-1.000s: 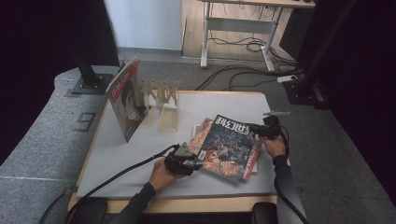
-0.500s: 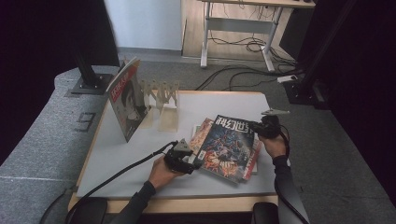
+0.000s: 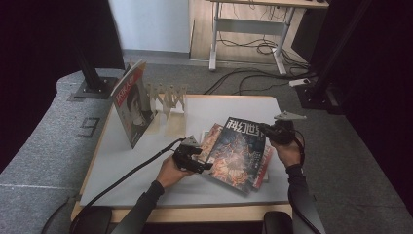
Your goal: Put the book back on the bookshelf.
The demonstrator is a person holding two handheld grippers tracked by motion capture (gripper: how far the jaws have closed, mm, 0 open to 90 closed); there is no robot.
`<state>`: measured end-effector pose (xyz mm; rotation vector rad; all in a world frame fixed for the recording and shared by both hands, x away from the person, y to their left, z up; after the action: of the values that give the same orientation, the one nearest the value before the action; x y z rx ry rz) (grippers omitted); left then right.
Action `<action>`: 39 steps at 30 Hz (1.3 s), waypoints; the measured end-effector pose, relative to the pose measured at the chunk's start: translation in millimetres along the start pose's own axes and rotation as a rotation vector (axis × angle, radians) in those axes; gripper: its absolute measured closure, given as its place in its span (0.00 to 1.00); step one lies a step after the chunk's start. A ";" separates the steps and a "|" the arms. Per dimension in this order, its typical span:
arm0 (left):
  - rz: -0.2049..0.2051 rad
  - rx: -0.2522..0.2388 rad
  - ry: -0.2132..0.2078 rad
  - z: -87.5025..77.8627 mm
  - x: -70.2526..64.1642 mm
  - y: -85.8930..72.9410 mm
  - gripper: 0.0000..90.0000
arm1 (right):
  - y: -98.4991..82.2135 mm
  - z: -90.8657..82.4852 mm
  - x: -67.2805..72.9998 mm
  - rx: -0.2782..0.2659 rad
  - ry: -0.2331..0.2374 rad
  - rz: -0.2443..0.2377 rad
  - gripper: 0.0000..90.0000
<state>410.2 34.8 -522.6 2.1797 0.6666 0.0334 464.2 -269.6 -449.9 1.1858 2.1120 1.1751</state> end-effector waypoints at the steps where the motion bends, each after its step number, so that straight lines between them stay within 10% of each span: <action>1: 0.008 0.008 -0.001 0.8 -0.2 1.5 0.18 | 2.1 -2.3 2.1 -0.006 0.003 -0.005 0.91; 19: 0.033 0.070 -0.005 18.4 17.9 16.9 0.24 | 33.8 -23.1 47.7 -0.083 0.093 -0.115 0.91; 39: 0.018 0.077 -0.084 17.8 15.3 25.9 0.57 | 34.7 -29.2 50.2 -0.102 0.154 -0.088 0.91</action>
<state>439.4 16.1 -518.2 2.2474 0.6094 -0.0748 433.0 -231.3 -403.7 0.9751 2.1625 1.3547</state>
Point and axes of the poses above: each handheld gripper's, and its own axes: z roughly forward along the jaws, y roughly out of its top, x roughly to its left, the point moved 4 cm from there along z, roughly forward along the jaws, and after that the axes turned 2 degrees about x, right-handed, at the moved point
